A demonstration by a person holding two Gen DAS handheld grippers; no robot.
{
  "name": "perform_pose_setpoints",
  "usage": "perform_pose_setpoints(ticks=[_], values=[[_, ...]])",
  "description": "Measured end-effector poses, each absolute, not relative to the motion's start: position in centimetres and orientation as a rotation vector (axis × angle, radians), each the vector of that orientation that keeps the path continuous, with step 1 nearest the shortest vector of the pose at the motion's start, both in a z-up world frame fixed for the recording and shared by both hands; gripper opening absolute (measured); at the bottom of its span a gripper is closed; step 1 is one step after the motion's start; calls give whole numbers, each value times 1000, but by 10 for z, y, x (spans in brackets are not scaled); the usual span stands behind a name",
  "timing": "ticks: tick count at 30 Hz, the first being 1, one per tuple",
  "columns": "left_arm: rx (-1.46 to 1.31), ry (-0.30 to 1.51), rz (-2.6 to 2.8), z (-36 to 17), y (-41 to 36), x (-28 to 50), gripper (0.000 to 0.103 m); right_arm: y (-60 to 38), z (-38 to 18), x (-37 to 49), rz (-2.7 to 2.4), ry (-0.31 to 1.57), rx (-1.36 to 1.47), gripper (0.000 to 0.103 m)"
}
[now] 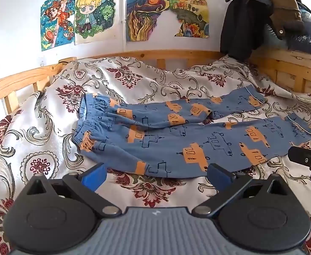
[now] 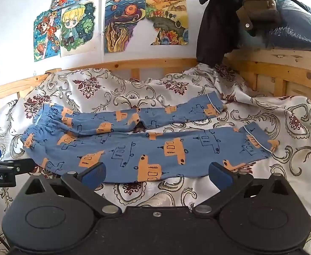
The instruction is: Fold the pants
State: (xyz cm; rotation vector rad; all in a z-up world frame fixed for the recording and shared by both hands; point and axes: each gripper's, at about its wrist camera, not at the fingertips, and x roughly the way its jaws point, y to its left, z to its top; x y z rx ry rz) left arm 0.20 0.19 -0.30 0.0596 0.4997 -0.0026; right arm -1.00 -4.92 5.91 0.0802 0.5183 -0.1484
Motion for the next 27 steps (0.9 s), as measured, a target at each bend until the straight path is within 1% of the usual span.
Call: perform_pose_setpoints(ticks=[27], values=[[63,494,-2,-3,2,0,103,-50,59,-10,-150,519,83,102]])
